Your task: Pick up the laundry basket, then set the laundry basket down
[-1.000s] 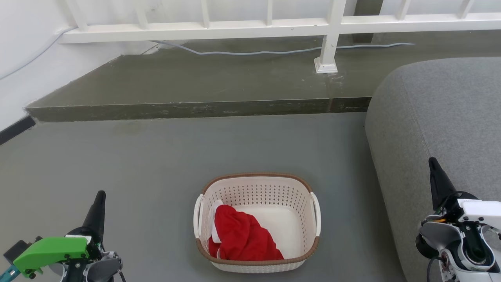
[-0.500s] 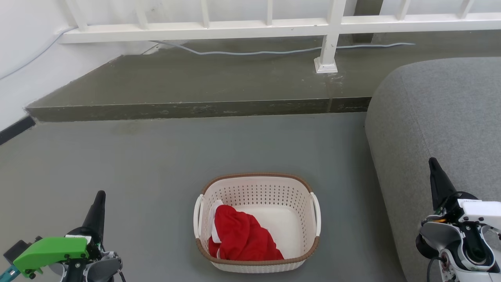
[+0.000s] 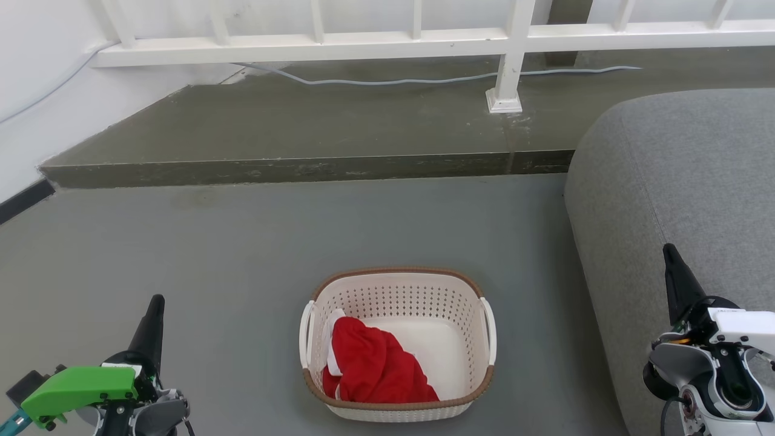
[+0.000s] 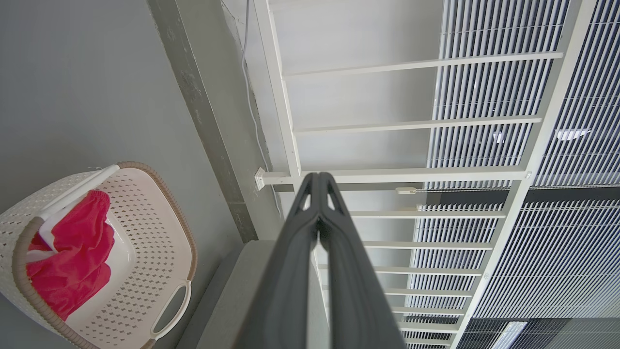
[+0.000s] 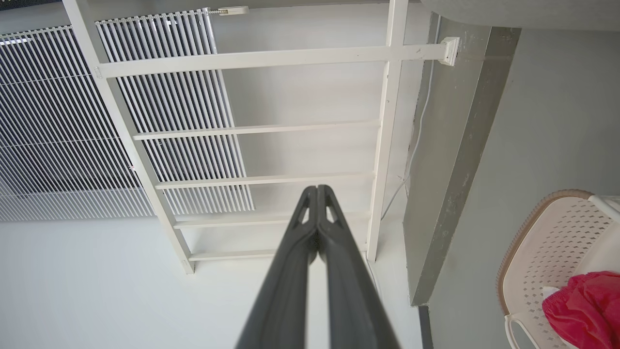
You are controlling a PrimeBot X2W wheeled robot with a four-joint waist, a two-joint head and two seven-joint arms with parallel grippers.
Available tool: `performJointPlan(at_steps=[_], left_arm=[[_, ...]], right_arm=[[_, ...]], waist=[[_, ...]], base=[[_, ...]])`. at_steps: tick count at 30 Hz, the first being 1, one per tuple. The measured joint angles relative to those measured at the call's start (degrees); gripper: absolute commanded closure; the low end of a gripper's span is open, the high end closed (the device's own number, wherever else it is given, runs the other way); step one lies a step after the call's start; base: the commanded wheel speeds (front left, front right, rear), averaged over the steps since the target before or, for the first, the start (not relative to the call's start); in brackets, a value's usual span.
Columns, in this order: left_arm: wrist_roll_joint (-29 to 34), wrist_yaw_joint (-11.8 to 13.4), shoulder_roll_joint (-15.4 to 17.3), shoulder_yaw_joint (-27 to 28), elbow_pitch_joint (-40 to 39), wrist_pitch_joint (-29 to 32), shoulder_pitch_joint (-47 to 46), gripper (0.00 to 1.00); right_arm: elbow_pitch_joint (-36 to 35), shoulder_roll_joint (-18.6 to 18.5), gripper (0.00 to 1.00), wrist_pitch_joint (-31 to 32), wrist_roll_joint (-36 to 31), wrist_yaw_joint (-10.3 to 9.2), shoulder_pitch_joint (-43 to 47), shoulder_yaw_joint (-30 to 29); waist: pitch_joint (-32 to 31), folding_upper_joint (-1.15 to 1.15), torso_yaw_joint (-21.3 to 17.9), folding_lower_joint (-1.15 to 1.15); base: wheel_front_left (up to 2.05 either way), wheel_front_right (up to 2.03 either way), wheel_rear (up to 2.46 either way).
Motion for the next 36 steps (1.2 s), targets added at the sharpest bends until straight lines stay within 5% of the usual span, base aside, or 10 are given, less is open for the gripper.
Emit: performJointPlan(at_steps=[36], left_arm=[[0.01, 0.00, -0.03, 0.05, -0.02, 0.03, 0.00, 1.00]], right_arm=[[-0.04, 0.18, 1.00, 0.08, -0.01, 0.01, -0.01, -0.21]], waist=[[0.01, 0.00, 0.00, 0.00]], base=[[0.00, 0.00, 0.00]])
